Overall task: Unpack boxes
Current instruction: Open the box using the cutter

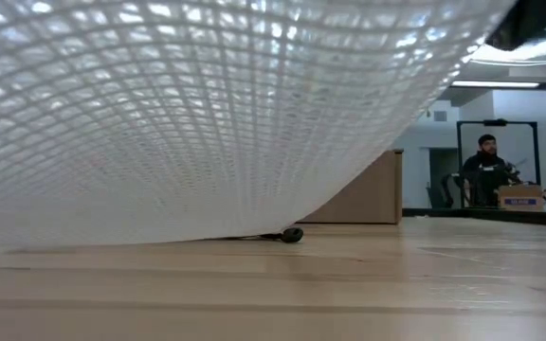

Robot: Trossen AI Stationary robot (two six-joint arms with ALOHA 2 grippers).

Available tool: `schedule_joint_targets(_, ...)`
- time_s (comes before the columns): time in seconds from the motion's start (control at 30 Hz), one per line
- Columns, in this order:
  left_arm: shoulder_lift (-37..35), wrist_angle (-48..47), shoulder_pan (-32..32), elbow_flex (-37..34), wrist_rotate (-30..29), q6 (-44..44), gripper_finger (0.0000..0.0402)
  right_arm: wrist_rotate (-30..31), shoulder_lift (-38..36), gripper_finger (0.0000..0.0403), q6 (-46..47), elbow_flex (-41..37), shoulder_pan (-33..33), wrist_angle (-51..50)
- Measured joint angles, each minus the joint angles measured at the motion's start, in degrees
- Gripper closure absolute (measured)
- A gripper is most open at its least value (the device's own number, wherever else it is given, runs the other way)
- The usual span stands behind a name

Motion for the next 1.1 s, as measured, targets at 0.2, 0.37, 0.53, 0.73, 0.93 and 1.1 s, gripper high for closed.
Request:
schedule_joint_targets(0.2, -1.0, -3.38, 0.93, 0.0, -0.08, 3.12, 0.0402, -0.01, 8.21, 0.0309, 25.7, -1.94, 5.38, -2.08)
schedule_joint_targets(0.37, -1.22, -8.38, 4.01, -0.04, -0.13, 3.34, 0.0402, 1.69, 11.64, 0.0309, 55.81, -2.3, 12.35, 1.29)
schedule_joint_targets(0.53, -1.41, -9.98, 6.26, -0.02, -0.2, 4.45, 0.0402, 2.53, 16.49, 0.0306, 78.93, -2.34, 20.27, -0.44)
schedule_joint_targets(0.73, -1.41, -9.31, 6.46, -0.02, 0.08, 9.09, 0.0402, 1.53, 24.01, 0.0253, 94.0, -2.36, 24.38, 0.38)
schedule_joint_targets(0.93, -2.5, -8.91, 6.45, -0.02, 0.07, 11.71, 0.0402, 1.28, 31.36, 0.017, 101.04, -2.38, 24.51, 1.3)
schedule_joint_targets(1.1, -3.72, -9.34, 6.47, -0.02, 0.0, 11.76, 0.0402, 1.15, 37.06, 0.0149, 106.02, -2.38, 24.55, 4.42)
